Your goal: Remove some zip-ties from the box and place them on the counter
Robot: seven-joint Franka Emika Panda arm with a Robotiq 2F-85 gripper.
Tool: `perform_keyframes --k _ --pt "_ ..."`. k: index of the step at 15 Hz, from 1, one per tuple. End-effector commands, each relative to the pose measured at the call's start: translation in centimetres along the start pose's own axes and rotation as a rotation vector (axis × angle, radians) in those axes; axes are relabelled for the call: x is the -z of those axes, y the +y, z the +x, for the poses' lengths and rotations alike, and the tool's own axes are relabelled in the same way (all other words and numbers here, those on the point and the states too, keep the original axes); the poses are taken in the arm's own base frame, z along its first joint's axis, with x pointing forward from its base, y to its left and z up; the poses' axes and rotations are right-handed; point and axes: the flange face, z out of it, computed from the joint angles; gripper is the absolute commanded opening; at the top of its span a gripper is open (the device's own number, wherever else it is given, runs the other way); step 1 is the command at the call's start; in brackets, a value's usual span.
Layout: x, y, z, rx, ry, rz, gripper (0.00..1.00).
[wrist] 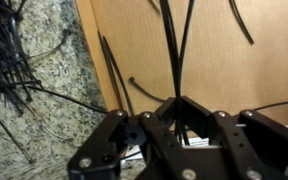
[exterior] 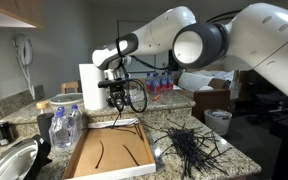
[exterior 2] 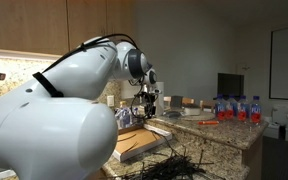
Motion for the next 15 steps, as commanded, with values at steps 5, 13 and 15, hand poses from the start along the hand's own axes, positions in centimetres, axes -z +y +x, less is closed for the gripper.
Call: perform_keyframes --k 5,13,15 --pt "1.4 10.8 0.1 -0.209 -0.089 -0.059 0.03" --pt "0.0 21.1 -2.2 -0.321 -0.169 -0.098 0.03" --pt "-0.5 24.0 -3.4 -0.350 -0.186 -0.125 0.03"
